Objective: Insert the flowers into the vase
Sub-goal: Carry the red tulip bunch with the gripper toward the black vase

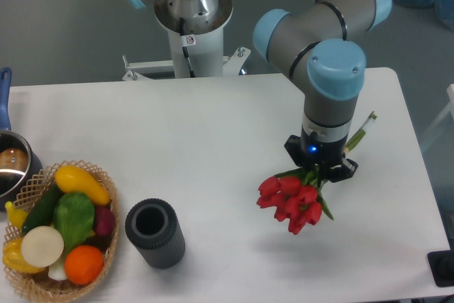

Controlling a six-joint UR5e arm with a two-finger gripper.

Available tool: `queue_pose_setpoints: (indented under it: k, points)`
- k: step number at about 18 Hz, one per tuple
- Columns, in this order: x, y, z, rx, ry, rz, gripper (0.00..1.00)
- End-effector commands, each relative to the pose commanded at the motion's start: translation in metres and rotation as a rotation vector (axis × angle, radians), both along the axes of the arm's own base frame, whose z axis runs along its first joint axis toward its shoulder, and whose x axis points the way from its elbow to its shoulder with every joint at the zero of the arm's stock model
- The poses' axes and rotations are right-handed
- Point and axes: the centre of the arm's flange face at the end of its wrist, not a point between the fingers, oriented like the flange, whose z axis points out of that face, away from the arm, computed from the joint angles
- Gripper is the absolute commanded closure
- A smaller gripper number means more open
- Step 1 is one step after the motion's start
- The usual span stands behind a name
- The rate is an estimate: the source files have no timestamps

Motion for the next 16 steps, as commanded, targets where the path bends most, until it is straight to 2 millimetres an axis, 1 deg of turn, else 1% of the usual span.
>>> queue_pose_setpoints:
  k: [1, 3, 4, 5, 6, 7, 8, 9, 11, 14, 15, 16]
  points:
    - [0.001, 0.001, 0.0, 0.006, -0.004, -0.003, 1.0]
    - [0.013, 0.012, 0.002, 0.016, -0.009, -0.019, 1.0]
    - [0.017, 0.014, 0.002, 0.019, -0.016, -0.023, 1.0]
    - [0.019, 0.015, 0.006, 0.032, -0.025, -0.023, 1.0]
    - [0.023, 0.014, 0.017, 0.06, -0.028, -0.02, 1.0]
    - [0.027, 0.014, 0.024, 0.085, -0.034, -0.025, 1.0]
    - [0.03, 0.016, 0.023, 0.102, -0.048, -0.029, 1.0]
    - [0.035, 0.016, 0.026, 0.117, -0.051, -0.026, 1.0]
    - [0.043, 0.018, 0.044, 0.191, -0.064, 0.005, 1.0]
    - [0.064, 0.024, 0.083, 0.35, -0.102, 0.07, 1.0]
    - [0.075, 0.027, 0.099, 0.416, -0.126, 0.087, 1.0]
    - [0.086, 0.034, 0.11, 0.472, -0.151, 0.083, 1.0]
